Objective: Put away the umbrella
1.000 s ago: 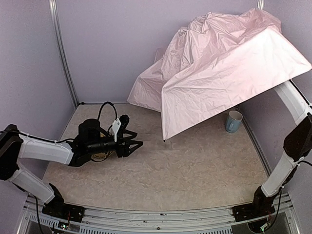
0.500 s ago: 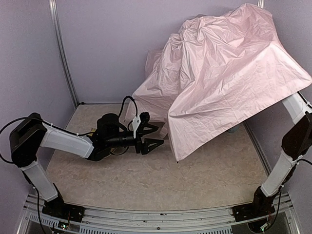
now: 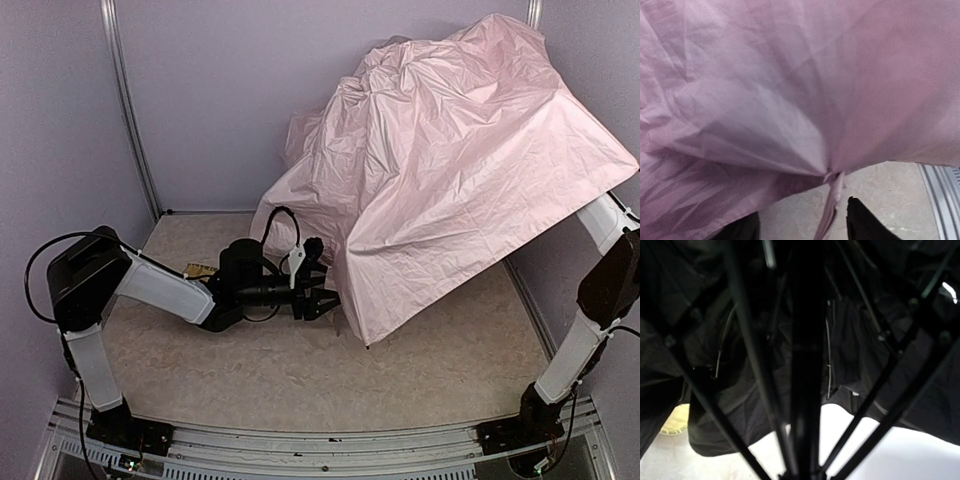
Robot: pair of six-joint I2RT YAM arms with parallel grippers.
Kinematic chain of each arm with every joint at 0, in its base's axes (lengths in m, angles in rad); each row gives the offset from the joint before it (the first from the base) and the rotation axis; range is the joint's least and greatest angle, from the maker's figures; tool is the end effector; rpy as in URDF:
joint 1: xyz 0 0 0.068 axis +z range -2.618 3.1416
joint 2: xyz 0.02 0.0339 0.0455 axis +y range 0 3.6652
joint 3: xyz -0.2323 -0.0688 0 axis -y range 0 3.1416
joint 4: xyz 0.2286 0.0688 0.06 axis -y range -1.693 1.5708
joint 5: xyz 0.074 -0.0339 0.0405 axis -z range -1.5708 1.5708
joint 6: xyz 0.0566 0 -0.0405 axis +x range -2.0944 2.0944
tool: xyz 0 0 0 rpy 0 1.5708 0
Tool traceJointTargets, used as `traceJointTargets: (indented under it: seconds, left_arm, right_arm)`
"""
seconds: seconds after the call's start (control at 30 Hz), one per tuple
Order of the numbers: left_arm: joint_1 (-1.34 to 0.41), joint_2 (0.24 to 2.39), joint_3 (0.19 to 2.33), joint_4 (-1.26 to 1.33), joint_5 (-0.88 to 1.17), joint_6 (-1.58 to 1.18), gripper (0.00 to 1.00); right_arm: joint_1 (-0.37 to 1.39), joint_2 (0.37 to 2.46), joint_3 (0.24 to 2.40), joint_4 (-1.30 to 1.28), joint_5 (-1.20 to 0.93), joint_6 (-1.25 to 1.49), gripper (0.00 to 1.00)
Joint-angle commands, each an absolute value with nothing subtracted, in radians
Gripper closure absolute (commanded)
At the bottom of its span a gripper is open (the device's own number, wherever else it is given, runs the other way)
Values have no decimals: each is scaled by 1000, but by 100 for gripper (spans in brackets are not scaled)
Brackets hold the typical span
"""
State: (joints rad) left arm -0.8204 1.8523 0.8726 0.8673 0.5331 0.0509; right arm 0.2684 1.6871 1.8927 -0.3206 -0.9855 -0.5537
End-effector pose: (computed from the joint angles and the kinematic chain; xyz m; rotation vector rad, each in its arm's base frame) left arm 0.2406 -0.3003 0.1665 1.1083 1.3849 -1.0140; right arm 0.3376 0.1418 0.4376 -1.2624 1.0927 0.6096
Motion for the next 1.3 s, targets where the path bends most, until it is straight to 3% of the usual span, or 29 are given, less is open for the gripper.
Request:
traceJointTargets:
  seconds: [0.0,0.07,0.1,0.37,0.6,0.77,1.1,1.27]
  left_arm:
    - [-854,1869,898,909,603,50,53]
    - [-852,1857,885,882,602,59,93]
    - [-849,1844,874,865,593,67,100]
    - [-756,1708,803,688,443,209,100]
    - [-642,1838,1028,568,479,277,100]
    - [-584,1941,1195,490,430,407,100]
    - [-549,2156,1494,415,306,571,100]
    - [-510,2217,1552,487,288,550,100]
  right_arm:
    - [276,1658,1890,-252,-1006,-524,100]
    - [276,1654,1884,-265,-983,-545,100]
    - [276,1653,1882,-273,-964,-556,100]
    - [280,1619,1898,-280,-597,-662,100]
    - [495,1553,1907,-355,-382,-977,100]
    - [545,1491,1826,-360,-260,-1092,100]
    - [714,1378,1740,-348,-243,-1149,100]
    - [746,1304,1529,-250,-171,-1142,100]
